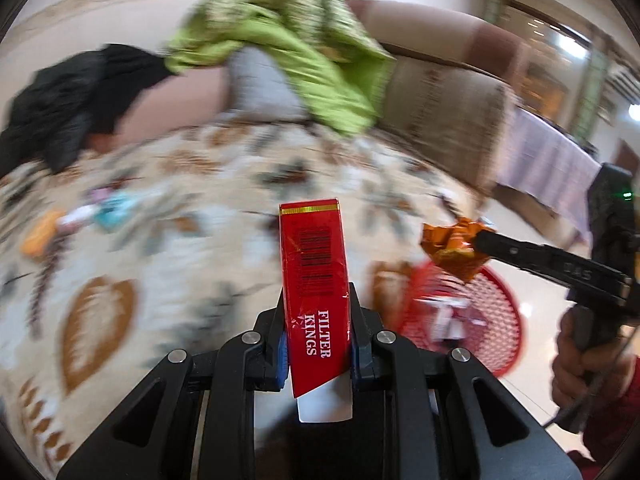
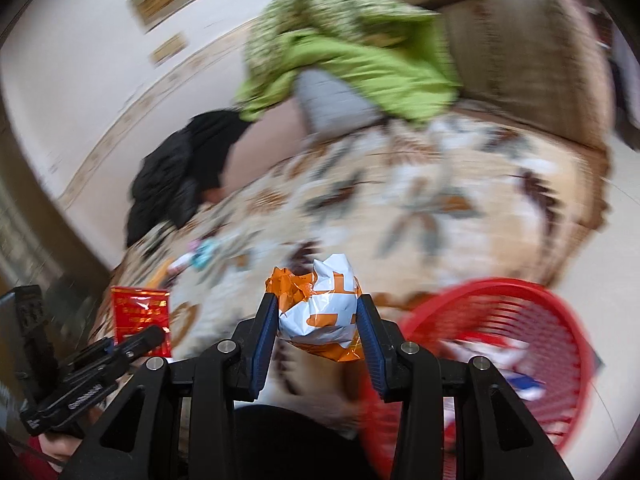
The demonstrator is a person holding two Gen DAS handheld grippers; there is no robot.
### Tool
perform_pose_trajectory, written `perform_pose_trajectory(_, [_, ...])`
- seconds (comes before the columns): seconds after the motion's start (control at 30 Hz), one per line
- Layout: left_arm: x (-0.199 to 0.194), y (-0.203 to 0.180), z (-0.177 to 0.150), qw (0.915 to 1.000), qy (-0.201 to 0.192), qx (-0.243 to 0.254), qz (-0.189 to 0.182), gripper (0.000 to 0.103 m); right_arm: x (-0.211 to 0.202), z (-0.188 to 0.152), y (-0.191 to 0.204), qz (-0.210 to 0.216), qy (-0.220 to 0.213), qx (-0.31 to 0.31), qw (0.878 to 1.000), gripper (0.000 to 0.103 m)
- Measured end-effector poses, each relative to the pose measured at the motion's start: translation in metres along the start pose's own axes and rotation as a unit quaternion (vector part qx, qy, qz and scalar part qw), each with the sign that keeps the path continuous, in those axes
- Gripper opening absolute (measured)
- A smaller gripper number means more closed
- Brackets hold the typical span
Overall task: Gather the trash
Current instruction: 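Carry both items to the red wastebasket and open both tools over it, then move both open tools back toward the remaining items on the bed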
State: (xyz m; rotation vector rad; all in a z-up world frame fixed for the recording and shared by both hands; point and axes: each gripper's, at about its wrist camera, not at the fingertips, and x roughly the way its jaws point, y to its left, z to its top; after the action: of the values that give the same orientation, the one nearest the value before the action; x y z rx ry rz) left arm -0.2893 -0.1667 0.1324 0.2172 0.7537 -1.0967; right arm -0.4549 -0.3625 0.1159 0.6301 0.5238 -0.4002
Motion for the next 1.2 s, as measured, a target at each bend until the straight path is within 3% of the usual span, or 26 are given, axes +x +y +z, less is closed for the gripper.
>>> perform_pose_trajectory(0.1, [0.023, -0.037, 0.006, 0.9977, 0.03, 0.018, -0.058, 0.021, -0.021, -0.001, -0.038, -0.036, -0.007, 0.035, 0.999, 0.043])
perform_pose_trajectory(0.27, [0.059, -0.089, 0.01, 0.9895, 0.076, 0.039, -0.116, 0.021, -0.036, -0.007, -0.075, -0.065, -0.007, 0.069, 0.995, 0.045])
perform_pose_trajectory(0.33, [0.073, -0.105, 0.009, 0.9847, 0.098, 0.046, -0.136, 0.027, -0.037, -0.008, -0.082, -0.066, -0.003, 0.079, 0.995, 0.047])
perform_pose_trajectory(0.4, [0.079, -0.109, 0.007, 0.9845, 0.104, 0.042, -0.135, 0.05, -0.039, -0.007, -0.087, -0.076, -0.002, 0.085, 0.994, 0.054])
perform_pose_trajectory(0.47, [0.077, -0.106, 0.005, 0.9845, 0.103, 0.033, -0.138, 0.05, -0.042, -0.006, -0.09, -0.078, -0.006, 0.084, 0.993, 0.057])
perform_pose_trajectory(0.73, [0.055, -0.066, 0.011, 0.9934, 0.072, 0.007, -0.089, 0.053, -0.019, 0.002, -0.065, -0.046, 0.004, 0.062, 0.997, 0.057])
perform_pose_trajectory(0.93, [0.029, -0.014, 0.008, 0.9978, 0.047, -0.025, -0.04, 0.053, 0.021, 0.002, -0.001, -0.017, 0.039, -0.017, 0.999, 0.058])
perform_pose_trajectory(1.2, [-0.009, 0.074, -0.006, 0.9951, 0.023, -0.093, 0.024, 0.054, 0.072, -0.003, 0.099, 0.059, 0.071, -0.118, 0.989, 0.058])
